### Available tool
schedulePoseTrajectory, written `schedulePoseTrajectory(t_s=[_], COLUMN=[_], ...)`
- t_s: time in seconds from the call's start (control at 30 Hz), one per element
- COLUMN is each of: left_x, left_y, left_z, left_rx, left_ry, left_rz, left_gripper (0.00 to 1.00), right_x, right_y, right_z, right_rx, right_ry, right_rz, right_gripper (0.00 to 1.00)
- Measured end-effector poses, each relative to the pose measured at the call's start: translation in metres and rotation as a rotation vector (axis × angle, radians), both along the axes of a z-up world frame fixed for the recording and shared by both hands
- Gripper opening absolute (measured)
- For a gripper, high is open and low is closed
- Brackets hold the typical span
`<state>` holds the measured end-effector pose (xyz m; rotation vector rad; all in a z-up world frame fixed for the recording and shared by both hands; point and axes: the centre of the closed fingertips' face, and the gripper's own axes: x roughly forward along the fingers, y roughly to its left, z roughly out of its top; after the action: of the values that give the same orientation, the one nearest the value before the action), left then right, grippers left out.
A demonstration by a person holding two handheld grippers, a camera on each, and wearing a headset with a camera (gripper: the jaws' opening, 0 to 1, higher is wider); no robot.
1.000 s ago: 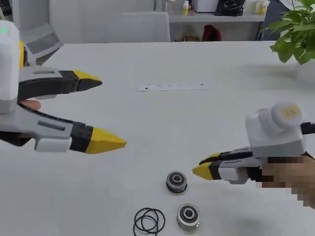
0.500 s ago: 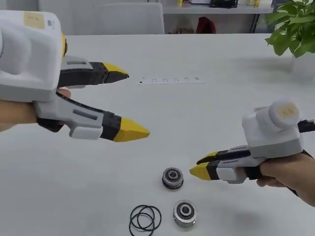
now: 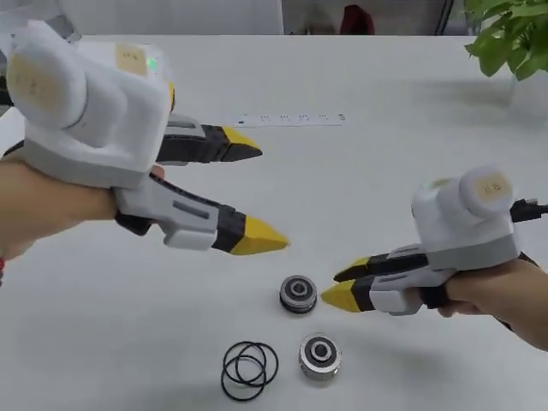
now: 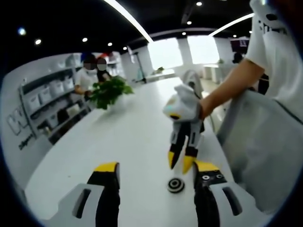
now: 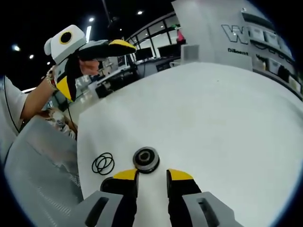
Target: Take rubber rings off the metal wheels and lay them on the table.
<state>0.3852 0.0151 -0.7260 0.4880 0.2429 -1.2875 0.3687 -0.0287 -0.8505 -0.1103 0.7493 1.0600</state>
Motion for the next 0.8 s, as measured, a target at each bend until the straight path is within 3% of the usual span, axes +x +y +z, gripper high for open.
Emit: schedulePoseTrajectory(t_s=[0.43, 0.6, 0.73, 0.8], left_x=[-0.007, -0.009, -0.009, -0.007], left_y=[-0.018, -0.024, -0.026, -0.025], left_z=[-0.045, -0.064, -0.079, -0.086], left_rx=[0.019, 0.040, 0.053, 0.055], left_ry=[0.084, 0.093, 0.077, 0.087], left_rz=[-0.027, -0.039, -0.045, -0.036], left_gripper=[0.51, 0.46, 0.40, 0.38], right_x=[-0.004, -0.004, -0.005, -0.005], right_y=[0.008, 0.011, 0.014, 0.014], right_z=[-0.007, -0.009, -0.011, -0.012], right_rx=[0.003, 0.005, 0.002, 0.001], right_ry=[0.003, -0.015, -0.027, -0.038], right_rz=[0.032, 0.047, 0.064, 0.069], right_gripper=[0.22, 0.22, 0.22, 0.22])
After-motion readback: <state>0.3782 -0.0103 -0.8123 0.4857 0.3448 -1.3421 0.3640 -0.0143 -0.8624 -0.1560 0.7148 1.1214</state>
